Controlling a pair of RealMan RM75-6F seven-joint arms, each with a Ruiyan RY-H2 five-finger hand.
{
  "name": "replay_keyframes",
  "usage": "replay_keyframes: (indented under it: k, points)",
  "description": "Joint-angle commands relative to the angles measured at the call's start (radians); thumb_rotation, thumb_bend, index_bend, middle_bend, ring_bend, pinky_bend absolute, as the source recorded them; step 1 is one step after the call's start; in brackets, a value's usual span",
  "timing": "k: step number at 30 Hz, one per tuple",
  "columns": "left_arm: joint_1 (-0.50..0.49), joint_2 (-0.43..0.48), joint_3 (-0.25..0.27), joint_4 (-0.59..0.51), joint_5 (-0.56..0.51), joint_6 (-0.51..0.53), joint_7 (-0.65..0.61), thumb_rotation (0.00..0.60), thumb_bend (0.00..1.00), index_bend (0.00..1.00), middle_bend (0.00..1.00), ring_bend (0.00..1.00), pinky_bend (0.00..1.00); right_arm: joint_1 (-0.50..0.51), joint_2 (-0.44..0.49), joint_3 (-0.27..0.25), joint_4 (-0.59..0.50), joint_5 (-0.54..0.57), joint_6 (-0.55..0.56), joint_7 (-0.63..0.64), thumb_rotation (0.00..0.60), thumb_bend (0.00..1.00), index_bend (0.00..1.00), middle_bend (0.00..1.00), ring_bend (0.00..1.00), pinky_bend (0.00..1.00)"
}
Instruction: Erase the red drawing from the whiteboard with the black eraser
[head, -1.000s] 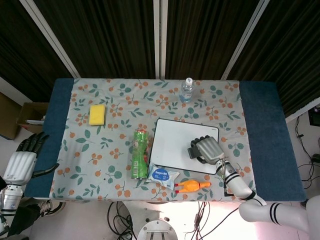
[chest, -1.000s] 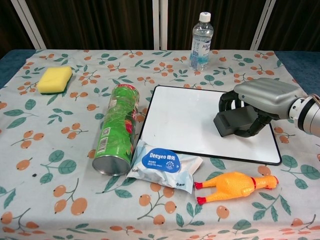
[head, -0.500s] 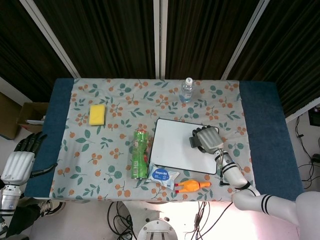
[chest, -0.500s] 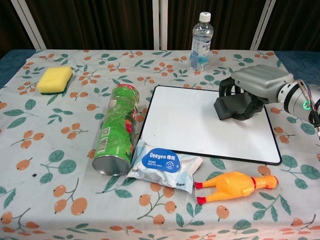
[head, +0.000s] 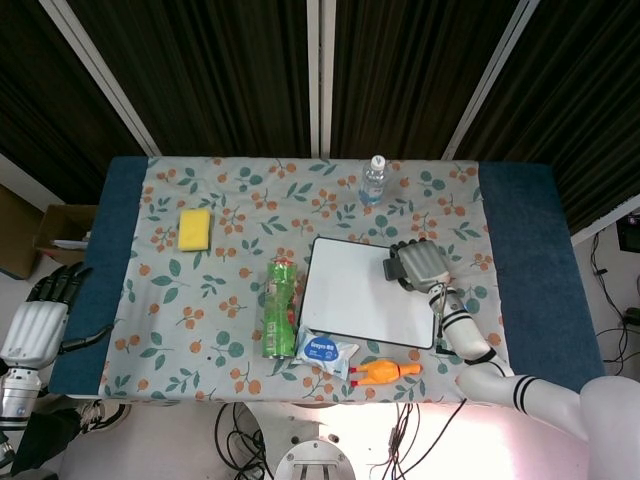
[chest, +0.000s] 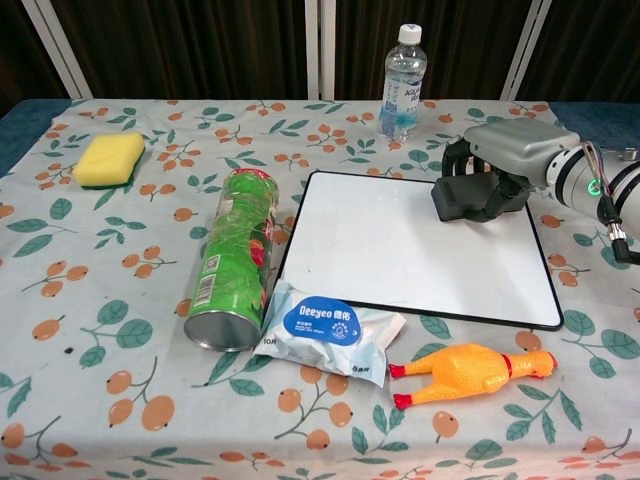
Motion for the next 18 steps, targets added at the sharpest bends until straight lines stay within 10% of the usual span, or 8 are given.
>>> replay_keyframes:
  k: [1,18]
  points:
    - [-0.001,-0.001,0.001,-0.003,0.002,-0.001,0.004,0.000,0.02,0.09,0.07,0.05,0.15,-0.010,0.012,-0.014,-0.024,-0.008,-0.001,0.015,0.600,0.45,0.82,0.64,0.61,0.70]
    - [-0.001,0.001,0.006,-0.035,0.022,0.014,0.035,0.000,0.02,0.09,0.07,0.05,0.15,-0.090,0.115,-0.109,-0.252,-0.115,0.073,0.057,0.600,0.45,0.83,0.65,0.62,0.71]
